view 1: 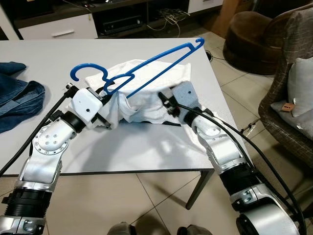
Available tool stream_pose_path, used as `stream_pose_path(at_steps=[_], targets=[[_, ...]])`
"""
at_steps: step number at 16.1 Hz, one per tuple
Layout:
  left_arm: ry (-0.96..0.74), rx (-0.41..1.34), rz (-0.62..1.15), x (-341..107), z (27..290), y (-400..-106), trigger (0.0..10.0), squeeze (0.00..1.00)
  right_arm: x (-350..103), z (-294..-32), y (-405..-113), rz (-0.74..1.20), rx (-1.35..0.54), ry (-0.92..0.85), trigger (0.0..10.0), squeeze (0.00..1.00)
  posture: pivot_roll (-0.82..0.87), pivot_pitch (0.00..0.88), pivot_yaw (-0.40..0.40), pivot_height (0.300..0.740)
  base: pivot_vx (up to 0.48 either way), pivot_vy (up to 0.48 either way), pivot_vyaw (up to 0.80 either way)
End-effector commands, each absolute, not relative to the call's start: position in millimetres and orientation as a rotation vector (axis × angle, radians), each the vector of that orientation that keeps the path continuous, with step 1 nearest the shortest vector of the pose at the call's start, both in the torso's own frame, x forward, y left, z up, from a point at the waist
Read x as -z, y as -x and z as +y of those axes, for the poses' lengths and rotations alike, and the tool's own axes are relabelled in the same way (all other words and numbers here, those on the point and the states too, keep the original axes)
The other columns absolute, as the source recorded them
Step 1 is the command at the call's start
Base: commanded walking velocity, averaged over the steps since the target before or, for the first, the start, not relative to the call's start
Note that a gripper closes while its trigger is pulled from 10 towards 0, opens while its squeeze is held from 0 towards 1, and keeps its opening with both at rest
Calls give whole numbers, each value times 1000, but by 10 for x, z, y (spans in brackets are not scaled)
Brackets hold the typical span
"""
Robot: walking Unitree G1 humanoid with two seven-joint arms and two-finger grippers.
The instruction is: Hang hanger
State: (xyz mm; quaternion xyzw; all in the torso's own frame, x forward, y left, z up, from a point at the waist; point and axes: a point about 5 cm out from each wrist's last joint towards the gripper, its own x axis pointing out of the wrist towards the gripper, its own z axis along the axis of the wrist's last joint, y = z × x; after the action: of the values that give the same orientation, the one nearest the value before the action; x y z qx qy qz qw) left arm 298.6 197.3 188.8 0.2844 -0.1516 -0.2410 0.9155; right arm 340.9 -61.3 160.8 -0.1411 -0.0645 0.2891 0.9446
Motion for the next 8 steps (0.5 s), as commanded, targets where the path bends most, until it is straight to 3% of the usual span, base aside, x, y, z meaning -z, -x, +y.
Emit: stream_pose_path(at_steps=[1,2,3,4,5,6,7,8], targets=[[-596,489,-324,-1927,1962,-3012,0,0,-1646,-537,-3342,-155,-649,263,10000,0,-52,43,20,740,0,0,0],[-595,489,-324,-1927,1962,-3013,0,0,-1670,-503,-3304,-166,-684,242,10000,0,-52,43,20,740,0,0,0],[-596,486,-323,-1927,1971,-3011,0,0,-1709,-447,-3228,-188,-748,213,10000,702,-45,42,18,740,0,0,0],[-597,485,-323,-1926,1976,-3009,0,0,-1718,-434,-3207,-193,-762,206,10000,702,-45,42,18,740,0,0,0],[-598,483,-322,-1926,1982,-3006,0,0,-1728,-421,-3186,-198,-776,198,10000,816,-45,42,18,740,0,0,0],[-599,481,-320,-1926,1986,-3002,0,0,-1734,-402,-3146,-198,-798,186,10000,800,-42,42,18,740,0,0,0],[-599,481,-319,-1926,1986,-3001,0,0,-1727,-387,-3115,-194,-811,185,10000,627,-42,42,18,740,0,0,0],[-599,482,-318,-1925,1986,-3000,0,0,-1706,-372,-3087,-187,-817,193,10000,518,-41,42,20,740,0,0,0]])
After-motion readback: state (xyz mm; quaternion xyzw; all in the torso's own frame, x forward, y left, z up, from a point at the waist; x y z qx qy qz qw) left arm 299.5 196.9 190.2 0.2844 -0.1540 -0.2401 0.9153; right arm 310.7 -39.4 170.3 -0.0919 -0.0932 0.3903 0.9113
